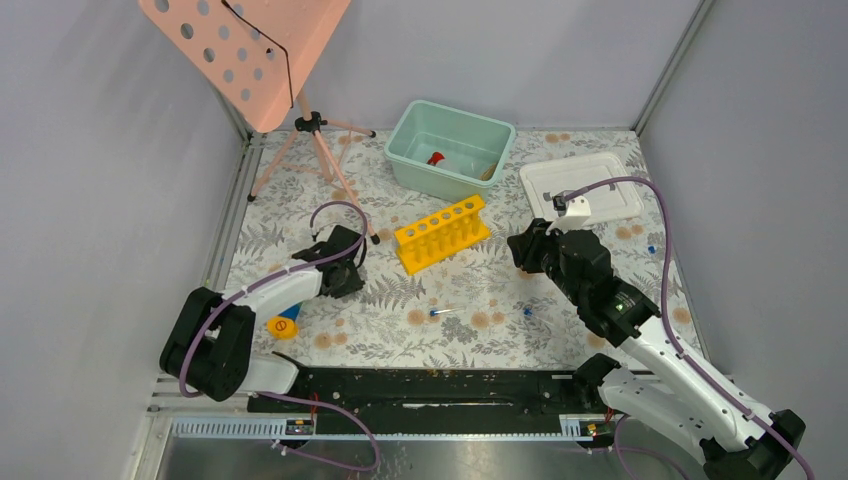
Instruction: Organize the chemistry lab equipment
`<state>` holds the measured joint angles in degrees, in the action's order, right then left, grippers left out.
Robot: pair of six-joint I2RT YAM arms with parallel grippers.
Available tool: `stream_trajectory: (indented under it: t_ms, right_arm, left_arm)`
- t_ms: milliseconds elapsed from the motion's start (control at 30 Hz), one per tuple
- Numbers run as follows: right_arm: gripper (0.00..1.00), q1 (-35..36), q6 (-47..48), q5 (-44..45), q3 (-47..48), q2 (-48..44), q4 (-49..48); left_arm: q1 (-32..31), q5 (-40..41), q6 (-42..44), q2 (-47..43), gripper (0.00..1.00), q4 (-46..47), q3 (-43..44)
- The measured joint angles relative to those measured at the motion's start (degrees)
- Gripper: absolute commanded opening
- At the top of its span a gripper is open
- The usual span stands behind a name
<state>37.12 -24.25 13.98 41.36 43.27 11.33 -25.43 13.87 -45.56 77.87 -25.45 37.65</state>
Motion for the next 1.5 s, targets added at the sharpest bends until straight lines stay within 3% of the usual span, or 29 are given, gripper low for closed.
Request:
stream_trajectory:
  t_ms: [400, 567, 767, 1000, 1333, 1500]
  right_arm:
    - [0.34, -0.02, -0.02, -0.07, 0.0, -0.09, 0.09]
    - [0.34, 0.0, -0.24, -0.33, 0.04, -0.61, 0.63]
    - [0.35, -0.02, -1.81, -3.78, 2.82, -0.2, 4.26]
    - [0.35, -0.02, -4.96, -13.22, 9.4, 3.54, 6.91]
    - [0.43, -0.02, -10.71, -31.63, 13.79, 13.66, 6.32]
    - [0.5, -0.02, -14.99, -41.92, 13.75, 19.65, 1.84]
  left_arm:
    - [0.0, 0.0, -0.57, 0.26, 0.04, 1.73, -0.52]
    - [0.13, -0.02, -0.52, -0.83, 0.03, 0.35, -0.52]
    - [0.22, -1.09, 1.25, -8.81, 0.04, -4.33, 0.74]
    - [-1.18, -6.84, 7.04, -18.25, 0.06, -6.38, 6.32]
    - [-14.19, -18.97, 17.57, -24.3, 0.06, -5.99, 11.74]
    - [-16.94, -25.68, 20.41, -25.35, 0.06, -4.42, 11.74]
